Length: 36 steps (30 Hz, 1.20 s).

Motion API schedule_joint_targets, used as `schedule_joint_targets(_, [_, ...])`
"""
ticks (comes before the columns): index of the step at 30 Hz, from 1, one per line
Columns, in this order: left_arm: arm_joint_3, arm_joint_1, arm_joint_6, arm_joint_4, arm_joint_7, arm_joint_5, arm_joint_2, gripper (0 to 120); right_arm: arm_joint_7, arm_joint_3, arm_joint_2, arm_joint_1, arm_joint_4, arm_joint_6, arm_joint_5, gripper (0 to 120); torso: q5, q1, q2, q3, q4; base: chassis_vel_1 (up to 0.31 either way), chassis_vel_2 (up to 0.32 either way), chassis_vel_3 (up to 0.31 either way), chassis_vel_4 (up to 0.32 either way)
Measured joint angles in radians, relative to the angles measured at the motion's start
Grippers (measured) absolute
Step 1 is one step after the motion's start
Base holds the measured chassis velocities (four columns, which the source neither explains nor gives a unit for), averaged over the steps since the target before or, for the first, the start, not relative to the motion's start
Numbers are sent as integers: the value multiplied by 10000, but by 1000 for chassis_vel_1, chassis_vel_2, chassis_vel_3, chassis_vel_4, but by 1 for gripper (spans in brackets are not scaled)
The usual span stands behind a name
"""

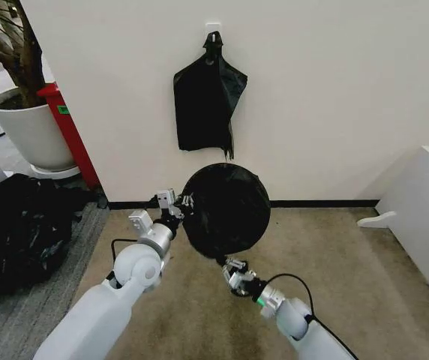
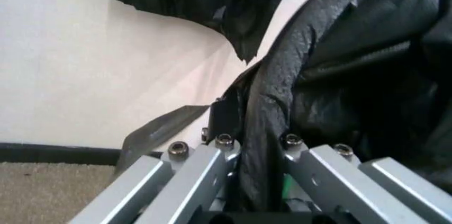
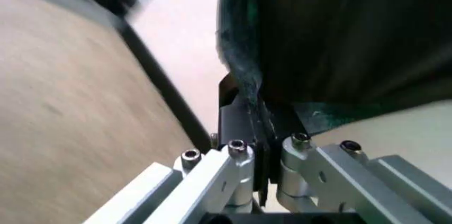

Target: Place the garbage bag over the trash bin.

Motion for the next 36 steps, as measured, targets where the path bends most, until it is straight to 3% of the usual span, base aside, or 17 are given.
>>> schedule_joint_targets(3, [-4, -22, -78, 157, 150, 136, 90, 1, 502, -141, -449, -102, 272, -564, 986, 7, -2, 0, 0, 0, -3, 0, 0, 0, 0])
schedule_joint_targets(5, [-13, -84, -201, 318, 198, 227, 91, 1, 275, -254, -742, -217, 519, -395, 1970, 15, -1, 0, 0, 0, -2, 0, 0, 0, 0])
schedule_joint_targets(10, [9, -207, -549, 695, 308, 630, 2, 1, -1499, -307, -1323, -475, 931, 1064, 3925, 31, 0, 0, 0, 0, -1, 0, 0, 0, 0])
schedule_joint_targets(13, [70, -248, -844, 1065, 383, 1177, -18, 1, -3422, -92, -1848, -810, 1535, 2191, 5191, 45, -1, 0, 0, 0, -4, 0, 0, 0, 0])
schedule_joint_targets(14, [70, -248, -844, 1065, 383, 1177, -18, 1, -3422, -92, -1848, -810, 1535, 2191, 5191, 45, -1, 0, 0, 0, -4, 0, 0, 0, 0])
schedule_joint_targets(18, [27, 20, -1241, 1213, 465, 2029, 49, 1, -5419, 58, -2178, -925, 2641, 2358, 7344, 61, -1, 0, 0, -1, 0, 0, 0, 0, 0])
schedule_joint_targets(20, [37, 67, -1316, 1249, 489, 2207, 44, 1, -5535, 23, -2211, -938, 3036, 2357, 7837, 61, -1, 0, 0, 0, 2, 0, 0, 0, 0])
schedule_joint_targets(23, [101, 86, -1506, 1394, 545, 2609, -81, 1, -5436, -239, -2174, -905, 3845, 1823, 8881, 49, -3, 0, 0, -1, -2, 0, 0, 0, 0])
schedule_joint_targets(26, [178, 75, -1636, 1510, 621, 2824, -226, 1, -4486, -682, -2010, -814, 4388, 1086, 9356, 37, -2, 0, 0, 0, -2, 0, 0, 0, 0])
schedule_joint_targets(28, [200, 74, -1670, 1522, 658, 2857, -266, 1, -4005, -825, -1948, -767, 4531, 823, 9327, 36, -3, 0, 0, -1, -2, 0, 0, 0, 0])
schedule_joint_targets(34, [510, -74, -2090, 1793, 1047, 3349, -552, 1, 840, -2294, -1512, 59, 5457, -2711, 9072, 7, -3, 0, 0, 0, -2, 0, 0, 0, 0])
schedule_joint_targets(36, [556, -88, -2113, 1812, 1059, 3394, -579, 1, 1225, -2414, -1455, 188, 5511, -3056, 9146, 5, -1, 0, 0, 0, -3, 0, 0, 0, 0])
